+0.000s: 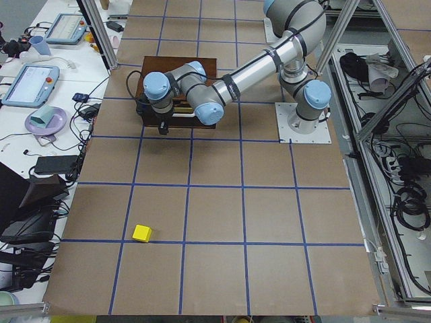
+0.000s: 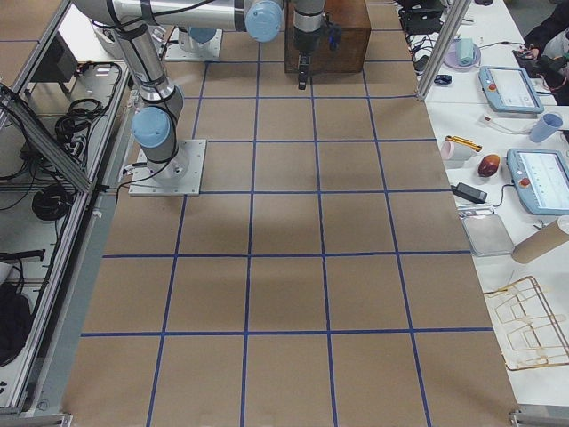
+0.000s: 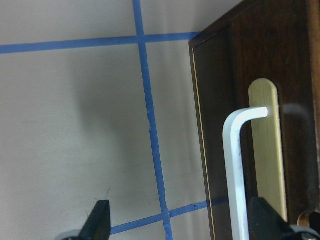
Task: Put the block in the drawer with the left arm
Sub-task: 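Move the left gripper down beside the cabinet toward the white drawer handle, then hook the left gripper onto the white drawer handle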
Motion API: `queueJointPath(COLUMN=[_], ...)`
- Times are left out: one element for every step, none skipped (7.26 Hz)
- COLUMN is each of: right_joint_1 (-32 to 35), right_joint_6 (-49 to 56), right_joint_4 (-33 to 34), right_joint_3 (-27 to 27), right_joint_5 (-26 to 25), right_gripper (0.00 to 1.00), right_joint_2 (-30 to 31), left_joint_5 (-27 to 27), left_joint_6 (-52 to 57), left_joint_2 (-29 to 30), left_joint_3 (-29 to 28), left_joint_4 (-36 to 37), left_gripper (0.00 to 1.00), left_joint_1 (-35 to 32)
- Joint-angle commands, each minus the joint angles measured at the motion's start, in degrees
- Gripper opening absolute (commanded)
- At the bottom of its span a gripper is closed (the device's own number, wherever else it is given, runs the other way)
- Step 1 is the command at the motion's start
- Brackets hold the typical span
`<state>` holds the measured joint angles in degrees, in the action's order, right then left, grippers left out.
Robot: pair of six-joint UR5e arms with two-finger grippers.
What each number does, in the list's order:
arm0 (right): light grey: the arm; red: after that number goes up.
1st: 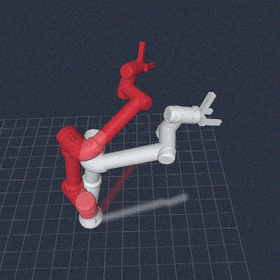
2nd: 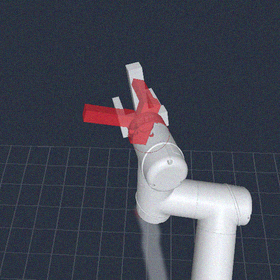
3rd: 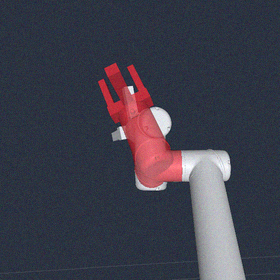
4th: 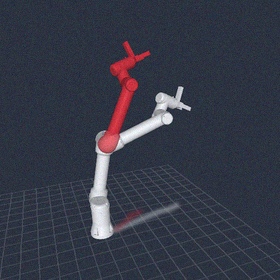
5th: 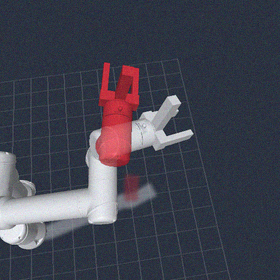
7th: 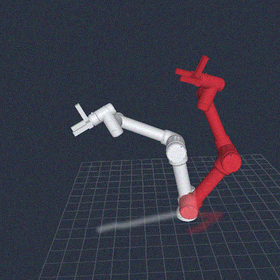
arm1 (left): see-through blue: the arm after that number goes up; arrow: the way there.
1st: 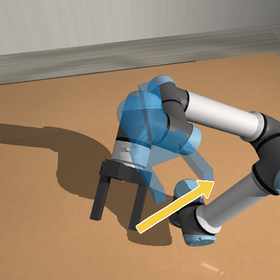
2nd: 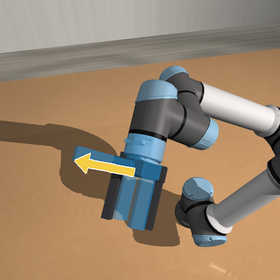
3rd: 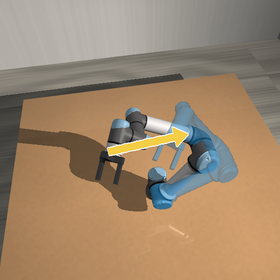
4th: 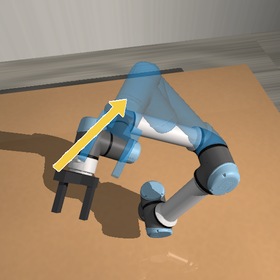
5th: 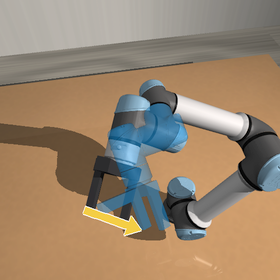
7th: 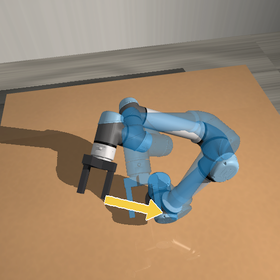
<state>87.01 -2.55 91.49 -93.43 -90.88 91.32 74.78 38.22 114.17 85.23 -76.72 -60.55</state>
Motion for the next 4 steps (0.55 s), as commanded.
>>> queueJointPath(right_joint_1=[0.0, -0.1, 0.0, 0.0], right_joint_6=[0.0, 0.0, 0.0, 0.0], right_joint_4=[0.0, 0.0, 0.0, 0.0], right_joint_3=[0.0, 0.0, 0.0, -0.1], right_joint_5=[0.0, 0.0, 0.0, 0.0], right_gripper=[1.0, 1.0, 1.0, 1.0], right_joint_2=[0.0, 0.0, 0.0, 0.0], left_joint_5=[-1.1, -1.2, -1.2, -1.4], left_joint_6=[2.6, 2.6, 2.7, 2.7], left_joint_2=[1.0, 1.1, 1.3, 1.6], left_joint_3=[1.0, 1.0, 1.0, 1.0], left_joint_4=[-0.1, -0.1, -0.2, -0.2], left_gripper=[1.0, 1.0, 1.0, 1.0], left_joint_1=[0.0, 0.0, 0.0, 0.0])
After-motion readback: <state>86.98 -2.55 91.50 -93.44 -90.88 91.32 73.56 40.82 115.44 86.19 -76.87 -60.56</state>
